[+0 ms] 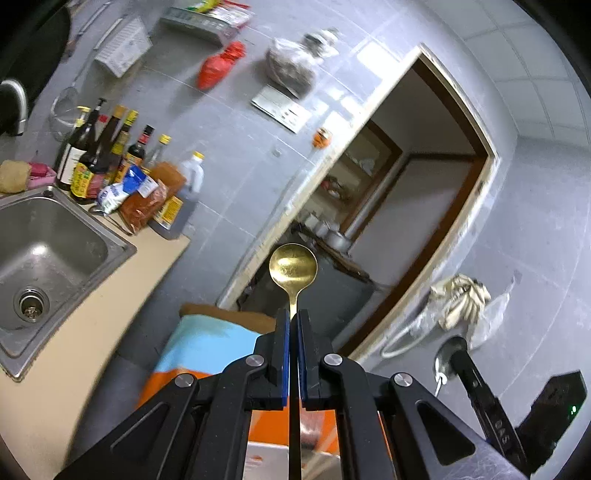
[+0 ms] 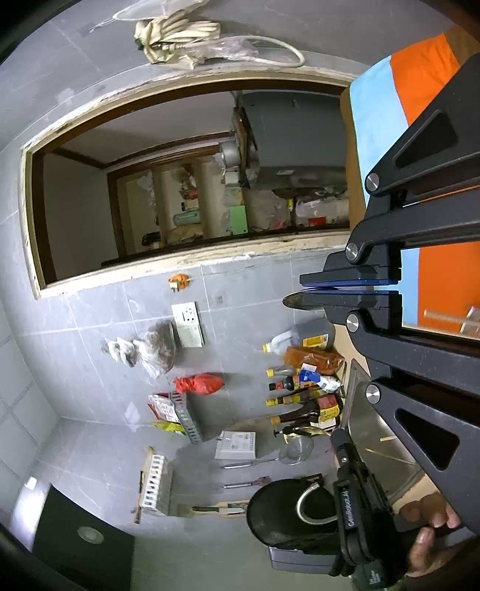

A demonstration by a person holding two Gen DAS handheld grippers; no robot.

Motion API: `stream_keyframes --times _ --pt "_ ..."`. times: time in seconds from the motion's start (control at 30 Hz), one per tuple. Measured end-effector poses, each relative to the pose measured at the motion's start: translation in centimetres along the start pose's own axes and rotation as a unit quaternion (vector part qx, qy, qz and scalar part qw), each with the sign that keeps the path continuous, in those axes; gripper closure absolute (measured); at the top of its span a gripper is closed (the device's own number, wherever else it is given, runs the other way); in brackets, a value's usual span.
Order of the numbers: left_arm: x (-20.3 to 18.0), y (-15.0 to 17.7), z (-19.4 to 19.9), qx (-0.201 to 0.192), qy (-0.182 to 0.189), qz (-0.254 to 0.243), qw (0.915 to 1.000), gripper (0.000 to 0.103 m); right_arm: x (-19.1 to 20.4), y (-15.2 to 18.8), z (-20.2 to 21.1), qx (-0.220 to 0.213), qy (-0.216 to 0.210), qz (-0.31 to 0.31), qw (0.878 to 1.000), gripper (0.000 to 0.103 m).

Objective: Organize utensils
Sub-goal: 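Lift both spoons up and carry them over the white caddy, then lower both spoons into the caddy and open both tools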

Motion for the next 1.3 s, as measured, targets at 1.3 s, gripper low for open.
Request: stream_keyframes --times 1.3 --pt "3.0 5.6 -1.0 0.013 -0.030 -0.074 0.9967 0.099 1.9 6.7 0.0 0.067 0.017 0.073 0.995 0.100"
Point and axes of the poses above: each gripper's, at about its wrist camera, not at the fingertips, and z roughly against the way its jaws point, x to its left, y to its underside, the point moved 7 cm from there along -z, roughly the way its jaws point, and after that the axes turned 5 degrees about -y, right-handed, at the moved point
